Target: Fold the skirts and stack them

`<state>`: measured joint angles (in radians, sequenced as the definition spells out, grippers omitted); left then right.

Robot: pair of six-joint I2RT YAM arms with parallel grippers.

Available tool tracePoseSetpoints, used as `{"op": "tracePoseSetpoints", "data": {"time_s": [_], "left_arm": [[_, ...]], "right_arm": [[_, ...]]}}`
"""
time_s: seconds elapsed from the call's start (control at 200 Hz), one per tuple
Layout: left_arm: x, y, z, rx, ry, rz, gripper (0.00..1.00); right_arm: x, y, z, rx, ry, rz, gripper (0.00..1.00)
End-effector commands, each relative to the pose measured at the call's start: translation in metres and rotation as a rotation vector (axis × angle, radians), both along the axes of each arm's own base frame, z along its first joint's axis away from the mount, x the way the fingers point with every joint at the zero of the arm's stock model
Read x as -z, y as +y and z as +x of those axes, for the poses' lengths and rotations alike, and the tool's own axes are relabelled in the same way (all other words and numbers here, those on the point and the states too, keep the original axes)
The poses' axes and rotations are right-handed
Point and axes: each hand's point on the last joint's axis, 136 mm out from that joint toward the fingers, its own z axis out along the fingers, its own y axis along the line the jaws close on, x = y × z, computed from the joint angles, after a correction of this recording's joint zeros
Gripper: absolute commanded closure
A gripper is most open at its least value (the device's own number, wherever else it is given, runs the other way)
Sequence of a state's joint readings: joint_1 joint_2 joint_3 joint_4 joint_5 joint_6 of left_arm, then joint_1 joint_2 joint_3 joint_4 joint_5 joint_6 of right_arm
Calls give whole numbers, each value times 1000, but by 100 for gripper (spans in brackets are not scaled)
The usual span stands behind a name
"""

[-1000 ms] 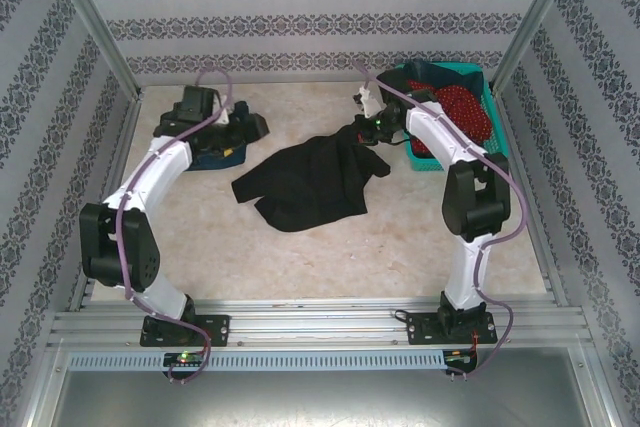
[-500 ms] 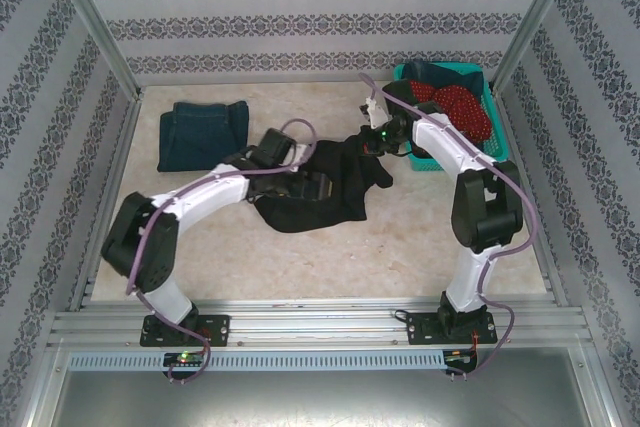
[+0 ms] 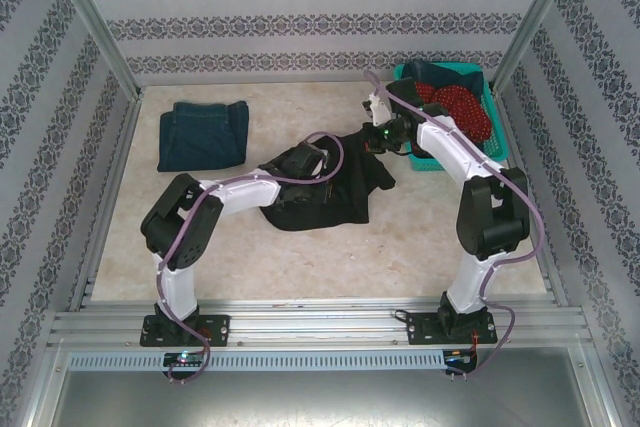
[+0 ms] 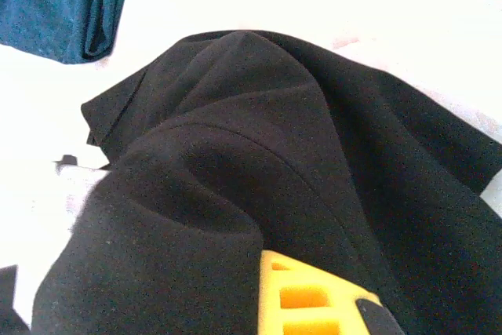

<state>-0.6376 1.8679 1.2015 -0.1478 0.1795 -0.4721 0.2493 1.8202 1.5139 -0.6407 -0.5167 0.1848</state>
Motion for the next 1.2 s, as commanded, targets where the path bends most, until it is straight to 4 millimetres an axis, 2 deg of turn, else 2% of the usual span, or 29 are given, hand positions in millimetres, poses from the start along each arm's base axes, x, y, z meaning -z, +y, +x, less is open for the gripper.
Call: {"op": "tracePoseSetpoints", "data": {"time_s": [0.0,0.07,0.125,0.215,0.26,0.36,0.45,0.525,0.6,0.674,0.739,0.774,0.824,0.894,0.939,1.009,1.059,1.129,1.159,1.164,1.194], "left_arm": [[-95,50,25,-77,-208,43,100],[-145,93,43,-148,-250,36,100],[-180,127,61,-204,-288,17,100],[-236,156,87,-217,-394,29,100],[-263,160,98,-200,-446,48,100],[-315,155,116,-138,-539,85,100],[-342,157,128,-119,-592,133,100],[-350,160,134,-106,-607,177,100],[-348,158,132,-59,-592,200,100],[-336,154,123,-3,-545,206,100],[-314,147,111,61,-478,192,100],[-295,143,103,94,-430,179,100],[-265,139,91,126,-363,164,94],[-220,142,69,126,-290,154,80],[-193,147,50,115,-252,149,70],[-167,154,19,97,-222,123,42],[-156,156,-1,85,-219,89,25],[-144,158,-18,56,-219,54,7],[-139,161,-21,30,-210,48,1],[-138,162,-21,25,-207,48,0],[-132,164,-22,-8,-189,44,0]], "right_arm": [[-53,-21,3,30,-137,-20,97],[-86,-35,11,43,-232,-45,97],[-111,-38,16,34,-306,-33,97],[-152,-36,25,15,-442,-11,96],[-173,-32,29,2,-511,3,96],[-205,-30,39,-11,-610,8,96],[-220,-30,43,-15,-662,-14,96],[-225,-32,45,-7,-689,-51,97],[-220,-32,42,-12,-703,-101,97],[-204,-24,29,-65,-707,-156,97],[-170,-8,7,-163,-670,-182,96],[-150,-2,-4,-199,-636,-181,94],[-118,12,-29,-274,-570,-163,91],[-63,29,-73,-371,-428,-127,84],[-31,37,-100,-412,-324,-113,74],[-1,38,-132,-418,-183,-82,61],[6,32,-136,-361,-137,-60,49],[5,20,-127,-262,-137,-36,36],[1,10,-115,-177,-151,-23,23],[1,10,-115,-177,-151,-23,23],[-1,2,-107,-113,-152,-9,8]]}}
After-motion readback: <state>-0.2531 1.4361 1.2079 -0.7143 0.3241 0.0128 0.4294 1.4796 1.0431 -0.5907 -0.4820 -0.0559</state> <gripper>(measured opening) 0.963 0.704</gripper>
